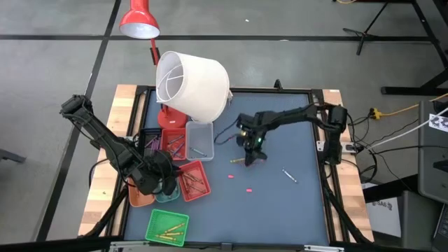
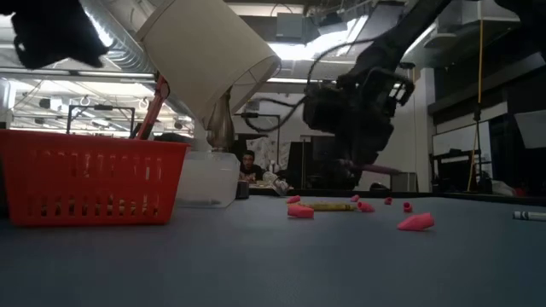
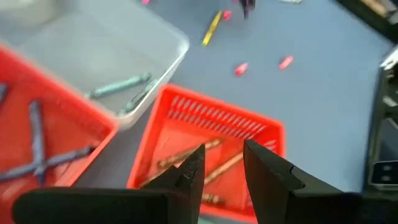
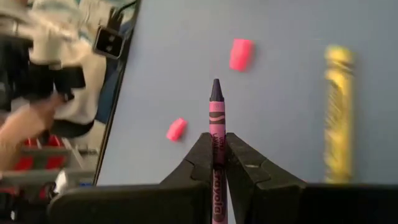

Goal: Sort crayons
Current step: Put the violet crayon into the black bin

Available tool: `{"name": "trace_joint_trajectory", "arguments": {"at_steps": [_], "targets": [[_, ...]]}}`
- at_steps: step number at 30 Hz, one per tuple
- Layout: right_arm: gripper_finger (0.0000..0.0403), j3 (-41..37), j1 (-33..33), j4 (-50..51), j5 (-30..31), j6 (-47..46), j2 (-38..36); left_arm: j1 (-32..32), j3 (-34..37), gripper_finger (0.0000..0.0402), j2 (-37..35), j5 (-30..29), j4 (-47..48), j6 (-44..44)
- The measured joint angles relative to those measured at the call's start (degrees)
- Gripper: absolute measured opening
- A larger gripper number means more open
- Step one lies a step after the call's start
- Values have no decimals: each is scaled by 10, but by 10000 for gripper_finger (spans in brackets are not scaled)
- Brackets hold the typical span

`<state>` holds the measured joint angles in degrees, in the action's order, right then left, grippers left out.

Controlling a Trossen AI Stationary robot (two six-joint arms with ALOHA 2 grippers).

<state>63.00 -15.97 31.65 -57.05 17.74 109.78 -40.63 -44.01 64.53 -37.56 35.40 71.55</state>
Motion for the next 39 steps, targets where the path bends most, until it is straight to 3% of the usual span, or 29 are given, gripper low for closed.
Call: {"name": "trace_joint_trajectory", "arguments": {"at_steps": [7,15,25,32,39], "targets": [[21,1,112,-145,14,-91,0,0,0,94,0,-12,-60,-60],[21,38,177,-324,52,-188,0,0,0,94,0,-12,-62,-62],[21,123,214,-395,247,-190,-1,0,0,94,1,-12,-62,-64],[21,151,216,-417,373,-190,-1,0,0,94,1,-9,-76,-127],[21,152,216,-477,416,-190,-1,0,0,94,1,-41,-120,-197]]}}
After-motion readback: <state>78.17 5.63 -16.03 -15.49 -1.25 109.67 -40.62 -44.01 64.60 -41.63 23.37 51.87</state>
